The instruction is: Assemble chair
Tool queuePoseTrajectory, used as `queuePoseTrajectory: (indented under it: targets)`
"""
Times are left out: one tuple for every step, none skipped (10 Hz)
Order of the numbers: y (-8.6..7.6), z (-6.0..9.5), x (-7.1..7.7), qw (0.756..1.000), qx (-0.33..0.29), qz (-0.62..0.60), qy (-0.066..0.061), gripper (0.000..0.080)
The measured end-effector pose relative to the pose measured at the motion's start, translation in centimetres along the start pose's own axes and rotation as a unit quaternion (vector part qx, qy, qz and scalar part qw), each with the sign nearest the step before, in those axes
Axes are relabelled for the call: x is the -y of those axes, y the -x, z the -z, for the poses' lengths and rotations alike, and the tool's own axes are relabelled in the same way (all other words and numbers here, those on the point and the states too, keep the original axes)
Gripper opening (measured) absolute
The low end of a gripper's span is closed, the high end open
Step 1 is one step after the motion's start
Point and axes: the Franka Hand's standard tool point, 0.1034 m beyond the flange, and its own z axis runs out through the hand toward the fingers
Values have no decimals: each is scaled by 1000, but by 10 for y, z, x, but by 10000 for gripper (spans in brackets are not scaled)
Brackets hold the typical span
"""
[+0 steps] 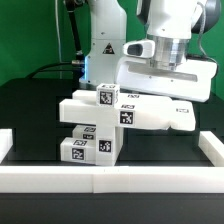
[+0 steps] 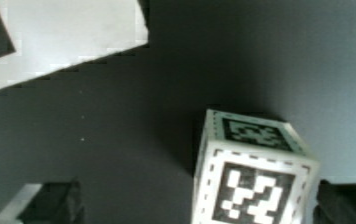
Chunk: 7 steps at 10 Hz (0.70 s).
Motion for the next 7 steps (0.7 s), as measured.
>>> queuePoseTrajectory:
  targets:
    - [0, -1, 1, 1000, 0, 0, 1, 649]
    - [1, -2, 2, 1000, 1, 0, 2, 649]
    - [1, -3, 2, 1000, 1, 0, 3, 649]
    - [2, -4, 2, 1000, 2, 1, 3, 649]
    - [2, -4, 2, 1000, 2, 1, 4, 649]
    - [3, -6, 2, 1000, 3, 1, 5, 649]
    - [3, -7, 1, 1000, 4, 2, 7, 649]
